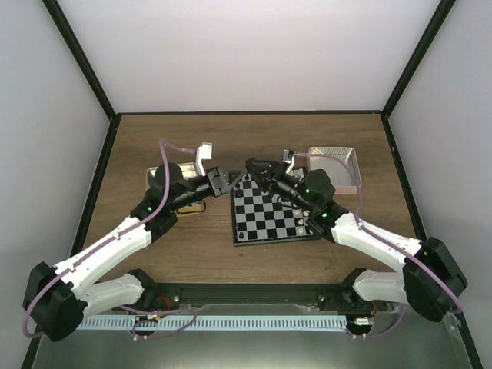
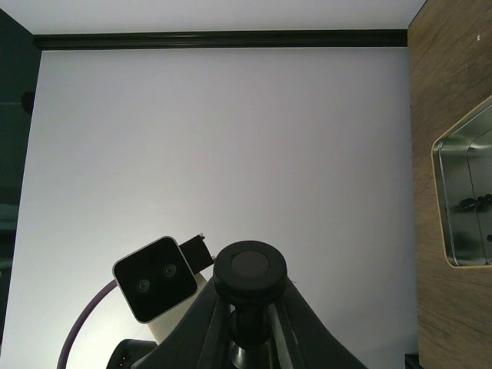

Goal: Set up the chess pieces on the board
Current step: Place the chess piece on the chessboard.

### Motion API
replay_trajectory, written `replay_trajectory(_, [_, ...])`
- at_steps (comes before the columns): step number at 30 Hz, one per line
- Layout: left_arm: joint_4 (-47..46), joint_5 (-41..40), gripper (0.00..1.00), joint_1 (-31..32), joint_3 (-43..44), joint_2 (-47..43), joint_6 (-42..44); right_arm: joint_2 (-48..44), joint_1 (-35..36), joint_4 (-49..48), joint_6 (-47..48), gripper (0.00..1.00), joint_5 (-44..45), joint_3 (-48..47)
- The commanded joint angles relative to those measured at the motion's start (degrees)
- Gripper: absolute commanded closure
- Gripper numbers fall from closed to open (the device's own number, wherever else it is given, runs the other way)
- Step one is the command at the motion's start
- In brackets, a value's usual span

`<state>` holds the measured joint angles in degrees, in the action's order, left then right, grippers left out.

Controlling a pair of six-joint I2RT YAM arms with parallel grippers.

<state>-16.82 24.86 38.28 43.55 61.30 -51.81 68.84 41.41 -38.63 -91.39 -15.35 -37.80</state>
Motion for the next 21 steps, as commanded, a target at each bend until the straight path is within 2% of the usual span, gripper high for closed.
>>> replay_trajectory(1, [2.7,-2.7,0.66,0.3,1.6,0.6,1.4,0.1,0.3,-1.5,-0.4,0.93,-1.4,-2.7])
replay_trajectory(5, [4.2,-4.2,0.6,0.3,1.7,0.8,1.7,-0.1,0.3,-1.5,0.1,0.93,-1.3,-2.6])
replay_trajectory(8, [4.6,-4.6,0.6,0.3,1.9,0.9,1.7,-0.2,0.3,-1.1,0.6,0.93,-1.0,-2.5])
replay_trajectory(21, [3.1,-2.1,0.76,0.3,2.8,2.7,1.8,1.5,0.3,-2.4,0.9,0.93,-3.3,-2.8])
